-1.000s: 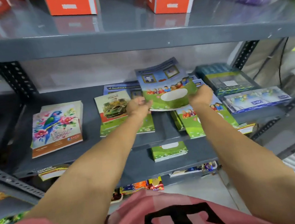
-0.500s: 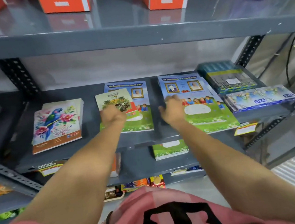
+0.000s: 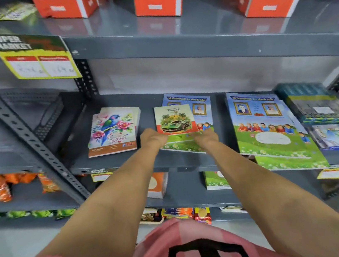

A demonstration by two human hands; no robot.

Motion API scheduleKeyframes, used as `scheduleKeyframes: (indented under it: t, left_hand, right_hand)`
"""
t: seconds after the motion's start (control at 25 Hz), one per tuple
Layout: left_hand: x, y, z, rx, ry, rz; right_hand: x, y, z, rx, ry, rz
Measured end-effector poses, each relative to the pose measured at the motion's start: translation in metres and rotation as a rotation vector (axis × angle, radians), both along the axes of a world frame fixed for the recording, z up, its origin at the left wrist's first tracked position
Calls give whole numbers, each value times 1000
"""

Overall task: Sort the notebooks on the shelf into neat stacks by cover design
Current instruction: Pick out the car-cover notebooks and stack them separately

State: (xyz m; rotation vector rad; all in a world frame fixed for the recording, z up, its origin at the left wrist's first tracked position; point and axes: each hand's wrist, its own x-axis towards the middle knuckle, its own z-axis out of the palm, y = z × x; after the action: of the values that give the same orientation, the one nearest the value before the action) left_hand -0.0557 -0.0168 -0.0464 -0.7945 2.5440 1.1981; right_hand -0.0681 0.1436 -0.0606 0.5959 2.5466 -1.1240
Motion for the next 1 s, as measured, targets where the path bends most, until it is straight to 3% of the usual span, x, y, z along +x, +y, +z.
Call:
scheduleKeyframes:
  t: [0.12, 0.28, 0.4, 0.48, 0.52, 0.64, 0.76, 0.92, 1.0]
  left_hand:
    - [4, -12, -4, -22, 14, 28]
    - [1, -36, 5, 73, 36, 125]
    - [-5, -48, 24, 307, 96, 161]
    - [-6, -43, 43, 515, 88, 67]
    - [-9, -41, 50, 495, 100, 18]
    - [-14, -55, 61, 108, 164, -72]
    - [-7, -83, 58, 2, 141, -82]
    - [-3, -94, 43, 196, 140, -3]
    - [-2, -102, 43, 296, 249, 155]
  right_hand:
    - [3, 2, -2, -41, -46, -79]
    - [-1, -13, 1, -377, 29, -177]
    - [-13, -35, 19, -502, 155, -100]
    - [-16, -60, 28, -419, 208, 27]
    - [-15, -72, 32, -347, 211, 47]
    - [-16, -81, 33, -300, 149, 29]
    - [-28, -58, 40, -359, 174, -74]
    - [-21, -66, 64, -570, 238, -78]
    - [-12, -86, 62, -613, 247, -18]
